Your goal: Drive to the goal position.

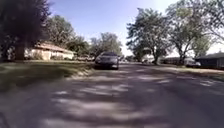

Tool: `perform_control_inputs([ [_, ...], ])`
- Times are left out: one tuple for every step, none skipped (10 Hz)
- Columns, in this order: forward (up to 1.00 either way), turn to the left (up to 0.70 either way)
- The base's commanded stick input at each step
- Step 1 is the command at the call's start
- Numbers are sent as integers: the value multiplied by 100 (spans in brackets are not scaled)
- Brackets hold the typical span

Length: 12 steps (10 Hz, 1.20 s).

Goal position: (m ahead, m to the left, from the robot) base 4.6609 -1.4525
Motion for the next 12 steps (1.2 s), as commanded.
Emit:
perform_control_inputs([
  [100, 0],
  [100, 0],
  [100, 0],
  [100, 0],
  [100, 0],
  [100, 0],
  [100, 0],
  [100, 0],
  [100, 0],
  [100, 0],
  [100, 0],
  [100, 0],
])
